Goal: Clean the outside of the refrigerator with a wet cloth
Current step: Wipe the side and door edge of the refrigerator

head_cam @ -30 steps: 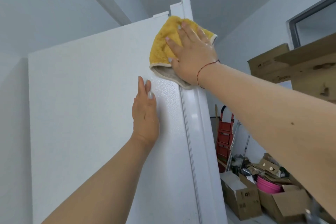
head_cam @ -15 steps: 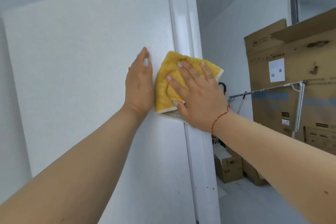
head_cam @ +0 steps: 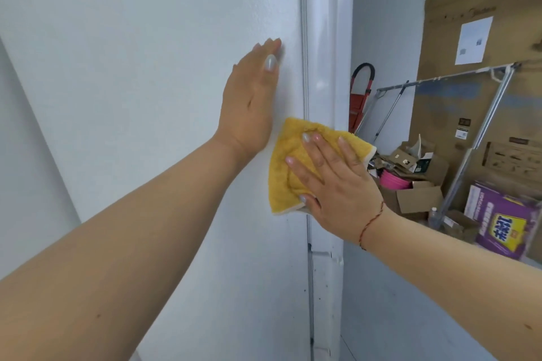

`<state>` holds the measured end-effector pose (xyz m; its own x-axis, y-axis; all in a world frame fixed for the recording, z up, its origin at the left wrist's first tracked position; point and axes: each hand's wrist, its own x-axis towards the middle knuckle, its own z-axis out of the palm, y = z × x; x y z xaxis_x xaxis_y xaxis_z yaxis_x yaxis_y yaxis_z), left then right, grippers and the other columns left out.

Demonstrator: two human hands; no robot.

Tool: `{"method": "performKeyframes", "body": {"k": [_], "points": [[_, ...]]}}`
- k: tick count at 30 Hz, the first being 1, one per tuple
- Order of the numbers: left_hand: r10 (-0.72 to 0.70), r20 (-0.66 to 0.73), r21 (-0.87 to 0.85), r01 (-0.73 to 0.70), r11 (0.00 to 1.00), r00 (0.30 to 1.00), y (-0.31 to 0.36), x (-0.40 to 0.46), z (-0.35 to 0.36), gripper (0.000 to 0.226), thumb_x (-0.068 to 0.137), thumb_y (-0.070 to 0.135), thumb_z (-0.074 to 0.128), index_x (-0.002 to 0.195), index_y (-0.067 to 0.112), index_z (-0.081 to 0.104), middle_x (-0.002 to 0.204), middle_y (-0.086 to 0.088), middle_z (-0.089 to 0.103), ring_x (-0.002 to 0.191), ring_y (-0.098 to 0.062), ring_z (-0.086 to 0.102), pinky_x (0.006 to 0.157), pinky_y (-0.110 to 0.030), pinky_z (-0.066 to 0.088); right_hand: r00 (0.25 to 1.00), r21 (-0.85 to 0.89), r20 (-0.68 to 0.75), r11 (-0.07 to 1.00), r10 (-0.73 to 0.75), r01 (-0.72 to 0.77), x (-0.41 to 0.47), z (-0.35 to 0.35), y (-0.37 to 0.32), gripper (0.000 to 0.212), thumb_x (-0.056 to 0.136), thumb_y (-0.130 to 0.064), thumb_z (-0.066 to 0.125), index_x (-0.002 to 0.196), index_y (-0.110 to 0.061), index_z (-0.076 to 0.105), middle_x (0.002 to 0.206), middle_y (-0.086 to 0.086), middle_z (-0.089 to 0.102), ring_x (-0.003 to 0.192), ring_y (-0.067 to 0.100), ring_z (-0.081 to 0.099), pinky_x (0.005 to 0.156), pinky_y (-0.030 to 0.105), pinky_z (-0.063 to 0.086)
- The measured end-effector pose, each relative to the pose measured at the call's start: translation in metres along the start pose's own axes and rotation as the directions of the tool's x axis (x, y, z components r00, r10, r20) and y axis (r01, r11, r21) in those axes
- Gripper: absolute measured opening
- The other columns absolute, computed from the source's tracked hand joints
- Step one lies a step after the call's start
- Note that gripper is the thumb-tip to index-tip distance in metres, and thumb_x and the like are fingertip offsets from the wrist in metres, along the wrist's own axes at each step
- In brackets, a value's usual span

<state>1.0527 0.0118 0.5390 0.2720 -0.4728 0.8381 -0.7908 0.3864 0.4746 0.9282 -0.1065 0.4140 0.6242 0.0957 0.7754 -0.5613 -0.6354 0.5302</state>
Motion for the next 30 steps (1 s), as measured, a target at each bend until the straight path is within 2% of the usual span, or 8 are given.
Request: {"method": "performKeyframes", "body": {"k": [2, 6, 10, 13, 15, 21, 25, 30], "points": [[0.003, 0.04, 0.061, -0.005, 0.998, 0.999, -0.006, -0.01, 0.003, 0.052, 0.102, 0.04, 0.021, 0.147, 0.022, 0.04, 0.157, 0.005, 0.031, 0.147, -0.004, 0.017, 0.123, -0.037, 0.006, 0.999, 0.009, 0.044, 1.0, -0.028, 0.027, -0.025, 0.007, -0.016, 0.059, 0.094, -0.041, 0.044, 0.148, -0.019, 0.033, 0.155, 0.018, 0.022, 0.144, 0.033, 0.021, 0.118, 0.05, 0.009], [0.0, 0.111, 0.119, -0.014, 0.993, 0.994, -0.012, -0.016, 0.011, 0.058, 0.099, 0.041, 0.016, 0.15, 0.02, 0.034, 0.162, 0.003, 0.021, 0.148, -0.005, 0.007, 0.118, -0.024, -0.009, 0.974, -0.023, 0.135, 0.982, -0.183, 0.188, -0.074, 0.025, -0.042, 0.06, 0.093, -0.038, 0.046, 0.149, -0.024, 0.031, 0.157, 0.009, 0.023, 0.145, 0.028, 0.019, 0.119, 0.046, 0.001], [0.012, 0.13, 0.134, -0.029, 0.99, 0.991, -0.015, -0.018, 0.014, 0.059, 0.1, 0.038, 0.015, 0.152, 0.017, 0.029, 0.163, 0.001, 0.016, 0.15, -0.008, 0.003, 0.116, -0.024, -0.011, 0.884, -0.003, 0.29, 0.923, -0.366, 0.384, -0.112, 0.037, -0.064, 0.072, 0.081, -0.031, 0.056, 0.148, -0.023, 0.032, 0.158, 0.007, 0.018, 0.146, 0.028, 0.014, 0.119, 0.047, -0.005], [0.018, 0.129, 0.128, -0.035, 0.991, 0.991, -0.017, -0.018, 0.014, 0.055, 0.101, 0.035, 0.016, 0.152, 0.016, 0.028, 0.163, 0.0, 0.017, 0.149, -0.008, 0.003, 0.116, -0.023, -0.011, 0.796, 0.04, 0.368, 0.863, -0.481, 0.503, -0.128, 0.04, -0.066, 0.071, 0.076, -0.038, 0.063, 0.142, -0.024, 0.044, 0.155, 0.005, 0.028, 0.143, 0.024, 0.022, 0.119, 0.046, -0.001], [0.017, 0.135, 0.117, -0.033, 0.993, 0.991, -0.017, -0.019, 0.012, 0.054, 0.102, 0.034, 0.017, 0.152, 0.015, 0.028, 0.162, -0.001, 0.018, 0.149, -0.008, 0.004, 0.117, -0.025, -0.01, 0.773, 0.043, 0.357, 0.836, -0.524, 0.547, -0.128, 0.041, -0.061, 0.064, 0.078, -0.044, 0.061, 0.139, -0.026, 0.049, 0.153, 0.002, 0.032, 0.142, 0.021, 0.028, 0.118, 0.044, 0.001], [-0.004, 0.182, 0.096, -0.014, 0.995, 0.983, -0.015, -0.018, 0.006, 0.055, 0.102, 0.033, 0.016, 0.153, 0.014, 0.024, 0.163, 0.0, 0.015, 0.15, -0.009, 0.003, 0.12, -0.032, -0.01, 0.895, 0.054, 0.237, 0.925, -0.379, 0.377, -0.082, 0.02, -0.035, 0.056, 0.09, -0.045, 0.035, 0.142, -0.026, 0.044, 0.155, 0.003, 0.026, 0.145, 0.02, 0.02, 0.119, 0.042, 0.001], [-0.025, 0.204, 0.055, 0.014, 0.998, 0.979, -0.015, -0.017, 0.001, 0.058, 0.101, 0.038, 0.016, 0.153, 0.016, 0.024, 0.162, 0.005, 0.017, 0.149, -0.004, 0.002, 0.122, -0.034, -0.009, 0.982, 0.018, 0.027, 0.982, -0.188, 0.187, -0.003, -0.002, 0.004, 0.052, 0.09, -0.042, 0.041, 0.14, -0.029, 0.046, 0.151, 0.004, 0.036, 0.141, 0.023, 0.032, 0.116, 0.044, 0.015], [-0.087, 0.223, -0.006, 0.091, 0.996, 0.971, -0.014, -0.012, -0.004, 0.059, 0.1, 0.043, 0.012, 0.153, 0.022, 0.026, 0.161, 0.006, 0.021, 0.149, -0.004, 0.004, 0.123, -0.039, -0.005, 0.998, -0.048, -0.063, 0.999, 0.011, -0.014, 0.062, -0.017, 0.031, 0.052, 0.096, -0.044, 0.034, 0.145, -0.027, 0.038, 0.154, 0.009, 0.03, 0.143, 0.028, 0.027, 0.115, 0.048, 0.013]]}}
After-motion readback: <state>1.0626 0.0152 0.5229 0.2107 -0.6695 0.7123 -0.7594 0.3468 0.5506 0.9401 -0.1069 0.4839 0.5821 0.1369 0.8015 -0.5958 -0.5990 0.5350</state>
